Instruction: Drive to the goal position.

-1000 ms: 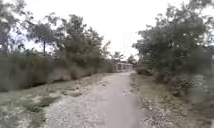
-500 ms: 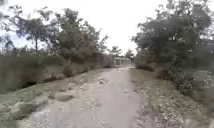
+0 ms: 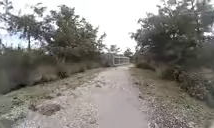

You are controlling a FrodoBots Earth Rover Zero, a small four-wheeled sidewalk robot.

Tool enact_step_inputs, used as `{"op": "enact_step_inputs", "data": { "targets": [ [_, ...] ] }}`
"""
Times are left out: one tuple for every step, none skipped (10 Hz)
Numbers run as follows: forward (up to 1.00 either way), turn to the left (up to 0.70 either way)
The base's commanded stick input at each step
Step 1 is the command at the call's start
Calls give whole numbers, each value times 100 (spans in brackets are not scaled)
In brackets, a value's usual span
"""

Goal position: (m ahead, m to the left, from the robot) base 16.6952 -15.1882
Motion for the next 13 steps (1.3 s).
{"op": "enact_step_inputs", "data": {
  "targets": [
    [70, 0],
    [70, 0],
    [70, 0],
    [70, 0],
    [70, 0],
    [70, 0],
    [70, 0],
    [70, 0],
    [70, 0],
    [70, 0],
    [70, 0],
    [70, 0],
    [70, 0]
  ]
}}
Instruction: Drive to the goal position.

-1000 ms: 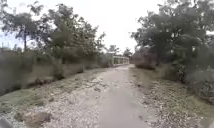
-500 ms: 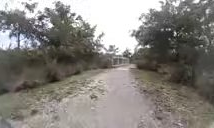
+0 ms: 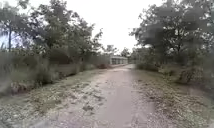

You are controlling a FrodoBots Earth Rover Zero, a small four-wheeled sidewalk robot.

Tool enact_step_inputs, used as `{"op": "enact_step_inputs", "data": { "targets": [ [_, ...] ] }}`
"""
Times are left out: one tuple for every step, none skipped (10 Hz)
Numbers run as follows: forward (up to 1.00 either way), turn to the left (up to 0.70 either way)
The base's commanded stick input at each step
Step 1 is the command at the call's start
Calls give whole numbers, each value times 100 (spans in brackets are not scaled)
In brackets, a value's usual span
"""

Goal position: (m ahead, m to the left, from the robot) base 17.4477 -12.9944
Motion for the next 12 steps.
{"op": "enact_step_inputs", "data": {
  "targets": [
    [70, 0],
    [70, 0],
    [70, 0],
    [70, 0],
    [70, 0],
    [70, 0],
    [70, -35],
    [70, -35],
    [70, -35],
    [70, -10],
    [70, 0],
    [70, 0]
  ]
}}
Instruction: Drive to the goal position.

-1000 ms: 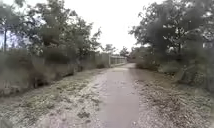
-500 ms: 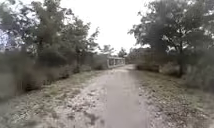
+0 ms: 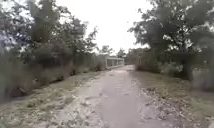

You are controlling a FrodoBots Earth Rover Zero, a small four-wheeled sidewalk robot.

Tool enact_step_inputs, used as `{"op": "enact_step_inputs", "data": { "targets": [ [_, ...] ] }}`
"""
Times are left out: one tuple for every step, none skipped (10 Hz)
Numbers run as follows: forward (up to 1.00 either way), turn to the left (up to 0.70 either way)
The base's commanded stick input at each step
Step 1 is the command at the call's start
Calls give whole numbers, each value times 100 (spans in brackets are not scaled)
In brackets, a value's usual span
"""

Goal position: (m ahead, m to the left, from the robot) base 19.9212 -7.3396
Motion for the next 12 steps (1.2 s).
{"op": "enact_step_inputs", "data": {
  "targets": [
    [70, 0],
    [70, 0],
    [70, 0],
    [70, 0],
    [70, 0],
    [70, 0],
    [70, 0],
    [70, 0],
    [70, 0],
    [70, 0],
    [70, 0],
    [70, 0]
  ]
}}
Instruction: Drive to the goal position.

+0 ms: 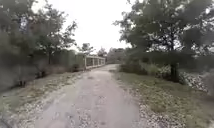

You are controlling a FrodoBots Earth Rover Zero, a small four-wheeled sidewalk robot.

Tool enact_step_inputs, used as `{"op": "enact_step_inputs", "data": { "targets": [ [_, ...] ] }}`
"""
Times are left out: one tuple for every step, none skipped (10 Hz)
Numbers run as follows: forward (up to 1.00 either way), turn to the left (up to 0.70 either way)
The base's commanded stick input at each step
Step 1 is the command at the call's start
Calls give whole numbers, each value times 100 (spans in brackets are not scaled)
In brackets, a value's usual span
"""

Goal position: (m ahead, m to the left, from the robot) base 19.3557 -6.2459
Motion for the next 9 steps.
{"op": "enact_step_inputs", "data": {
  "targets": [
    [70, 0],
    [70, 0],
    [70, 0],
    [70, 0],
    [70, 0],
    [70, 0],
    [70, 0],
    [70, 0],
    [70, 0]
  ]
}}
